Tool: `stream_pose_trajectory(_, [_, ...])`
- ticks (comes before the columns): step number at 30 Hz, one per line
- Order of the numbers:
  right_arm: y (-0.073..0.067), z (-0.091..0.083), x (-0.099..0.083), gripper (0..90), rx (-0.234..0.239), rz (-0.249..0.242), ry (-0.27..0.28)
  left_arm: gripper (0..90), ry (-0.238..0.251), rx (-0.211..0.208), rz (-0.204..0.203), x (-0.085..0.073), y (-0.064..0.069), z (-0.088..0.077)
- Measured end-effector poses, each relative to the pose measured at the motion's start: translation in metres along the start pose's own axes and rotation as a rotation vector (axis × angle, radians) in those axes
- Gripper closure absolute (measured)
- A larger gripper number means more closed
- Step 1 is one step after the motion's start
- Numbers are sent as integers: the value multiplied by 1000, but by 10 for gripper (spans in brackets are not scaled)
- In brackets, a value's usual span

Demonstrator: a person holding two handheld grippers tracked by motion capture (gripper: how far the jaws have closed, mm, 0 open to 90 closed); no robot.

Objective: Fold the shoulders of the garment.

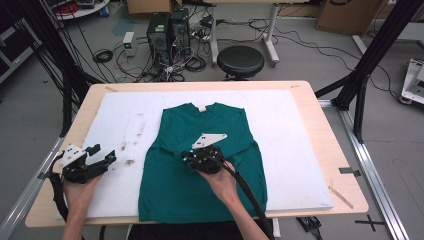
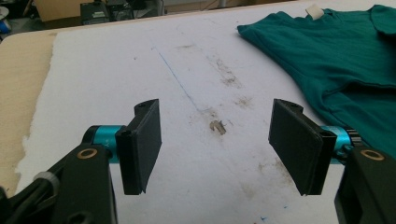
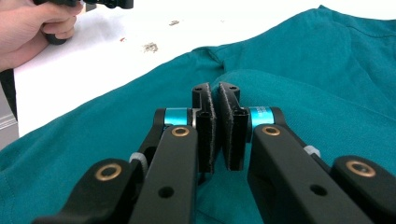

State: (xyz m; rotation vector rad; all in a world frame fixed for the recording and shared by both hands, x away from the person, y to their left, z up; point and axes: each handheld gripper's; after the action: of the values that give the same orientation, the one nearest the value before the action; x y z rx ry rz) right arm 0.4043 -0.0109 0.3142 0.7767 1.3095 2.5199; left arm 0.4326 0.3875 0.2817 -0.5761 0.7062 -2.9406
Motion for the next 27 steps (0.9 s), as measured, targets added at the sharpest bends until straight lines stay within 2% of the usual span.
stream_pose_trajectory(1, [0, 0, 0, 831, 2, -1, 3, 344, -1, 0, 0, 0, 0, 0])
stream_pose_trajectory(3, [0, -1, 0, 646, 18, 9, 19, 345, 0, 0, 1, 0, 0, 0])
stream_pose_trajectory(4, [1, -4, 1, 530, 6, 24, 32, 344, -1, 0, 1, 0, 0, 0])
stream_pose_trajectory(5, [1, -4, 1, 530, 6, 24, 32, 344, -1, 0, 2, 0, 0, 0])
stream_pose_trajectory(8, [4, -8, 1, 394, -37, 29, 21, 345, -1, 0, 1, 0, 0, 0])
stream_pose_trajectory(13, [16, -18, -7, 338, -115, 21, -19, 344, -1, -2, 1, 0, 0, 0])
stream_pose_trajectory(15, [23, -24, -12, 329, -135, 44, -20, 345, -3, -2, 3, 0, 0, 0])
stream_pose_trajectory(21, [43, -43, -26, 281, -201, 98, 3, 344, -5, 1, 12, 0, 1, 0])
stream_pose_trajectory(24, [52, -51, -33, 248, -230, 105, 12, 344, -2, 2, 13, 0, 1, 0])
stream_pose_trajectory(27, [61, -60, -40, 237, -258, 91, 25, 344, -4, 4, 19, 0, 2, 0])
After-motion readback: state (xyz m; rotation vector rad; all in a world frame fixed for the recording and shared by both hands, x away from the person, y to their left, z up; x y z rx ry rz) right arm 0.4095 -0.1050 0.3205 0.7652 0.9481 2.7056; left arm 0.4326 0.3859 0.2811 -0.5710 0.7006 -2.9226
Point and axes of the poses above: each handheld gripper's, and its own axes: z roughly forward along the jaws, x roughly out of its top, y roughly to its right, and after that the axes turned 6 degrees about -x, right-handed
